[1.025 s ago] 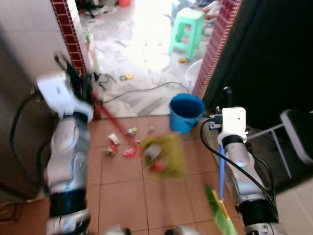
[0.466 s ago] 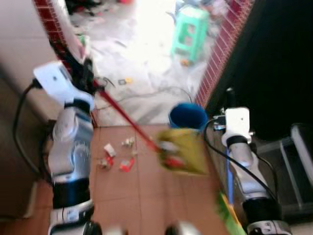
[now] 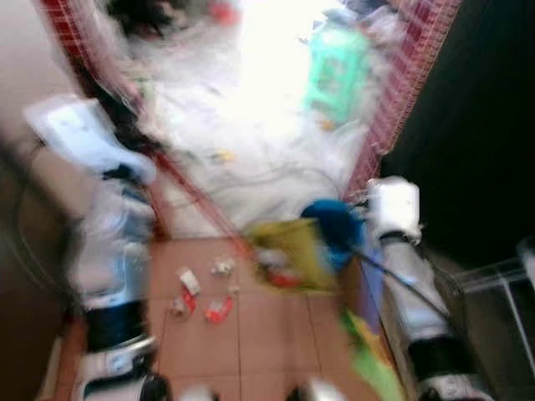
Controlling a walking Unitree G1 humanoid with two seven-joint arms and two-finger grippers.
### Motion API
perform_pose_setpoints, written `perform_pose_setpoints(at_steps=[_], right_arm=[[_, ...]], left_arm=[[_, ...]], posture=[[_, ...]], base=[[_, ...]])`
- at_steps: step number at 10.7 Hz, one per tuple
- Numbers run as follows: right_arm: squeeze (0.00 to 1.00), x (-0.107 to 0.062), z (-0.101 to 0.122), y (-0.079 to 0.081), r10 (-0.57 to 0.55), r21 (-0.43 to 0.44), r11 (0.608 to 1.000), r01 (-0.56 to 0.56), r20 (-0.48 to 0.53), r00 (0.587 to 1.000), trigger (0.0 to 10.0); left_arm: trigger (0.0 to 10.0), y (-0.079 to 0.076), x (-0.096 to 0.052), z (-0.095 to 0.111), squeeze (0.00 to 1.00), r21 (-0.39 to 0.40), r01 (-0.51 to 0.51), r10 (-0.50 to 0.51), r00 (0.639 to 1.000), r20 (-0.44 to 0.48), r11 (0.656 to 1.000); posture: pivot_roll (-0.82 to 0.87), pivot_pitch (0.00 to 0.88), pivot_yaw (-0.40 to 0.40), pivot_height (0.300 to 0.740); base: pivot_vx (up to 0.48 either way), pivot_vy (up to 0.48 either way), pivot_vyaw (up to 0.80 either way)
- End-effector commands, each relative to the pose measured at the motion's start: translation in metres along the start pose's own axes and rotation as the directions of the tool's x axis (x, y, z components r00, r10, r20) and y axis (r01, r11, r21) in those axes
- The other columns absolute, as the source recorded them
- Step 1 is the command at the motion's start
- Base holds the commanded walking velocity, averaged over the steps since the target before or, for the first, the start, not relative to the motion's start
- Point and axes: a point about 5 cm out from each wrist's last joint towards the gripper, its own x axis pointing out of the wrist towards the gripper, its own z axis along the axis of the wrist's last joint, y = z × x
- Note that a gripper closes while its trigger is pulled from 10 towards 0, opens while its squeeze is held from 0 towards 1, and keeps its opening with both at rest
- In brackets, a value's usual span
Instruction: Sweep floor
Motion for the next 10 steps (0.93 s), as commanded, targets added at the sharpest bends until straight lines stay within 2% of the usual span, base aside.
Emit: perform_pose_setpoints(at_steps=[1,4,7,8,9,10], right_arm=[[0.00,0.004,0.012,0.005,0.008,-0.012,1.000,-0.008,0.046,0.999,10.0],[0.00,0.003,0.014,0.010,0.033,-0.030,0.999,-0.031,0.063,0.997,10.0],[0.00,0.004,0.014,0.010,0.034,-0.026,0.999,-0.033,0.060,0.998,10.0],[0.00,0.004,0.014,0.009,0.034,-0.026,0.999,-0.032,0.060,0.998,10.0],[0.00,0.004,0.013,0.010,0.038,-0.026,0.999,-0.037,0.055,0.998,10.0],[0.00,0.003,0.011,0.011,0.043,-0.022,0.999,-0.042,0.047,0.998,10.0]], left_arm=[[10.0,-0.003,0.003,0.019,0.00,-0.025,0.022,-0.019,0.996,0.088,0.999],[10.0,-0.009,0.006,0.028,0.00,-0.004,0.040,-0.039,0.992,0.121,0.999],[10.0,-0.020,0.001,0.020,0.00,0.031,0.072,-0.075,0.991,0.111,0.997],[10.0,-0.023,0.001,0.020,0.00,0.057,0.083,-0.089,0.989,0.115,0.995],[10.0,-0.031,0.001,0.022,0.00,0.133,0.107,-0.127,0.980,0.150,0.985],[10.0,-0.039,0.001,0.021,0.00,0.156,0.131,-0.155,0.975,0.157,0.979]], posture=[[-0.02,0.007,-0.039,0.740],[-0.02,0.006,-0.039,0.740],[-0.02,0.008,-0.040,0.740],[-0.02,0.009,-0.041,0.740],[-0.02,0.010,-0.043,0.740],[-0.02,0.010,-0.043,0.740]], base=[[0.480,0.000,0.00],[0.480,0.000,0.00],[0.480,0.000,0.00],[0.480,0.000,0.00],[0.000,0.000,0.00],[0.000,0.000,0.00]])
